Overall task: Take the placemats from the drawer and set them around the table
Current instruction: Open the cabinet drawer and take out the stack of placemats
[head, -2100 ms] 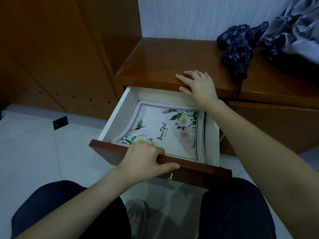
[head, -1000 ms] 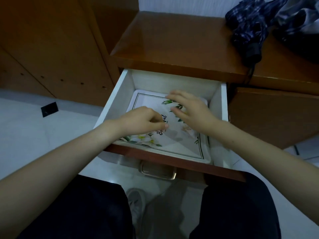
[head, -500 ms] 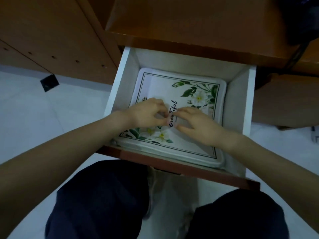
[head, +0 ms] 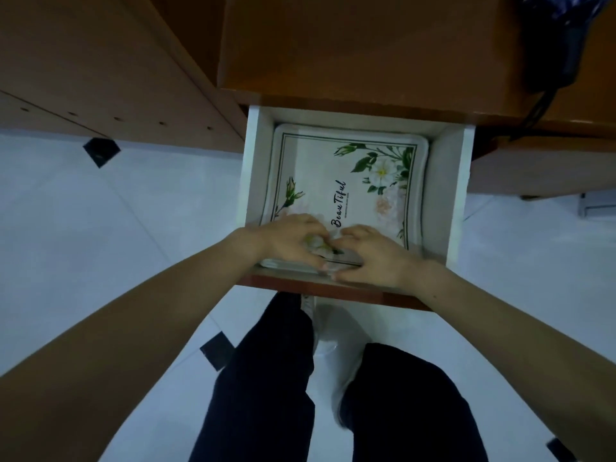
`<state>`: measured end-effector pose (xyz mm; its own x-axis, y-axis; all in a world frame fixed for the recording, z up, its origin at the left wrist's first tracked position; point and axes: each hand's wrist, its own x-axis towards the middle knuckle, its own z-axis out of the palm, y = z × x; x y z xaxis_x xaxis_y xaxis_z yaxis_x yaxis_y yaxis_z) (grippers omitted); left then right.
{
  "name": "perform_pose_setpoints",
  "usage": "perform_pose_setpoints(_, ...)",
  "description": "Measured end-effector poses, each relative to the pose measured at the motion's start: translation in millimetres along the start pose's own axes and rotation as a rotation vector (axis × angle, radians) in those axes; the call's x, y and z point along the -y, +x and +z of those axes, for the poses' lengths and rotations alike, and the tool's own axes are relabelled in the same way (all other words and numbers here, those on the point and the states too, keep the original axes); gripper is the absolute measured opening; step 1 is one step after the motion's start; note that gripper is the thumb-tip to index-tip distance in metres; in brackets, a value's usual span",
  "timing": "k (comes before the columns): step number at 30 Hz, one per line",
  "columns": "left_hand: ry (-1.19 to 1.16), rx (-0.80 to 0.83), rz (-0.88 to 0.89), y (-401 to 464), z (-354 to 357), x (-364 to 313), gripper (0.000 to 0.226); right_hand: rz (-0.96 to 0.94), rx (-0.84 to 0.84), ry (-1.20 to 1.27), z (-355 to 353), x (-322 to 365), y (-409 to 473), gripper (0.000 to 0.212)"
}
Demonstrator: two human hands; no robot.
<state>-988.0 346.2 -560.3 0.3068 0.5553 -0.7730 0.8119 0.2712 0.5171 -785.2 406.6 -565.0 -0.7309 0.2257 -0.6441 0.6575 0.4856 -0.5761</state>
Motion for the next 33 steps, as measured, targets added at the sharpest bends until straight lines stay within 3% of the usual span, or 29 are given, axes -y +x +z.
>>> perform_pose_setpoints(2,0.007,0.033,-0.013,-2.2,4.5,2.3,0.079,0.007,-0.033,-0.033,2.4,3.2,1.9,0.073)
perform_pose_setpoints(5,0.088,-0.056,0.030,-4.5,8.1,10.6,0.079,0.020,-0.051,-0.049,9.4,1.8,5.5,0.067)
perform_pose_setpoints(8,0.117,-0.210,0.074,-5.9,11.9,17.7,0.055,0.012,-0.063,0.010,7.4,0.2,6.1,0.049)
perform_pose_setpoints(10,0.001,-0.275,0.058,-7.9,13.6,18.1,0.034,0.003,-0.111,0.103,2.4,1.4,6.2,0.035)
perform_pose_setpoints(12,-0.098,-0.302,0.029,-9.3,13.8,18.7,0.029,0.069,-0.108,0.150,-3.8,3.8,9.2,0.037)
perform_pose_setpoints(17,-0.061,-0.307,-0.026,-10.7,14.5,19.2,0.034,0.085,-0.004,0.016,-8.9,8.6,18.4,0.042)
perform_pose_setpoints(21,-0.066,-0.319,-0.033,-11.5,13.7,14.7,0.036,0.071,-0.044,-0.070,-5.0,9.3,19.9,0.057)
perform_pose_setpoints(26,-0.112,-0.257,-0.055,-12.6,15.8,16.5,0.034,-0.019,-0.012,-0.079,-8.4,7.1,21.4,0.027)
perform_pose_setpoints(33,-0.030,-0.271,-0.006,-19.5,25.4,16.8,0.059,0.002,0.057,-0.025,-19.5,11.5,17.9,0.029)
